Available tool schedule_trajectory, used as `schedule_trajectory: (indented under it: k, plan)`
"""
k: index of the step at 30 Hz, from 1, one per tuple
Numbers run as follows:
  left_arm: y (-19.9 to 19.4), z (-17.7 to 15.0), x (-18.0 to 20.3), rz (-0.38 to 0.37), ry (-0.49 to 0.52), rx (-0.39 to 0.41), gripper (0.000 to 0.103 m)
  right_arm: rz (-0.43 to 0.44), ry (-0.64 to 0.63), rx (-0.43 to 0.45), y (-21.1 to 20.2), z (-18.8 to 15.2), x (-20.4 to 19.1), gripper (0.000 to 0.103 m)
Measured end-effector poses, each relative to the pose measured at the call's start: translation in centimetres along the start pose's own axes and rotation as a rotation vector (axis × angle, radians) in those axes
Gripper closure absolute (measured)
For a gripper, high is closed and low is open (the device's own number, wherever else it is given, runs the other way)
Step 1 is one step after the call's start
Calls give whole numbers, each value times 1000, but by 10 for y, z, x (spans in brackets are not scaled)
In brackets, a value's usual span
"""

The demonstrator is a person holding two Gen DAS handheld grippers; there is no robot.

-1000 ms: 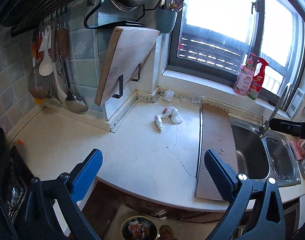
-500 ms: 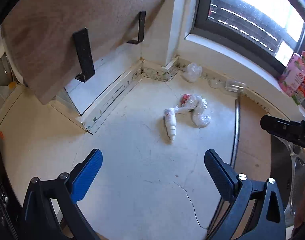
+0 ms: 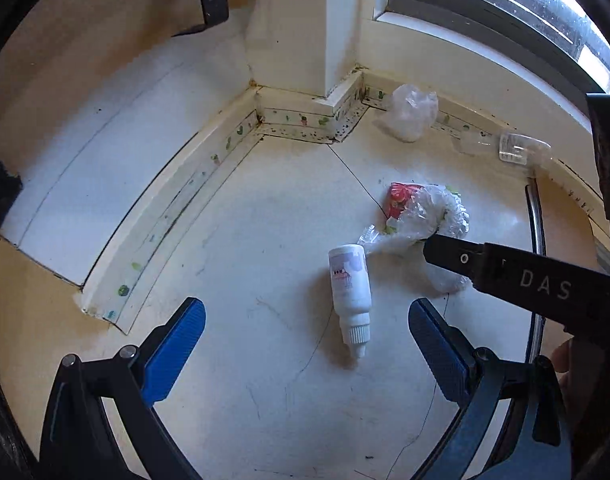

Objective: Collect trash
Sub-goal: 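Grasp the white dropper bottle with the left tool while the right tool grasps clear plastic wrap, then carry the dropper bottle and plastic wrap down over the trash bin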

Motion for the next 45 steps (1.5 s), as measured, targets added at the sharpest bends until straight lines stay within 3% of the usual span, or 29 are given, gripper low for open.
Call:
schedule_trajectory:
  k: [2, 4, 6, 8, 15, 22, 31, 38, 45]
  plan:
    - [6, 0, 0, -3, -1, -8, 4, 4, -4, 7, 5, 3, 1, 59]
    - [12, 0, 1, -20, -6, -21, 9, -6, -11, 19, 6, 4, 2, 66]
    - [17, 1, 2, -34, -10, -31, 13, -9, -15, -4, 9, 3, 4, 87]
    - [20, 3, 3, -46, -13, -34, 22, 11, 1, -18, 9, 0, 8, 93]
    - [37, 0, 4, -103, -74, -98, 79, 45, 36, 4, -17, -9, 21, 95]
    - [25, -8, -1, -102, -127, -84, 81, 70, 56, 34, -49, -21, 27, 95]
    - [-61, -43, 12, -148, -58, -9, 81, 115, 60, 86, -105, -56, 19, 96]
    - [-139, -88, -2, -196, -30, 48, 81, 159, 26, 127, -163, -113, -8, 96]
    - [-215, -159, -50, -238, -78, 102, 80, 183, -48, 165, -220, -189, -53, 96]
Point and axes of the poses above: each gripper's, at about its wrist camera, not at the fingertips, and y roughly the way its jaws point, x to its right, z to its top, the point moved 7 cm from there along y, roughly the way its jaws point
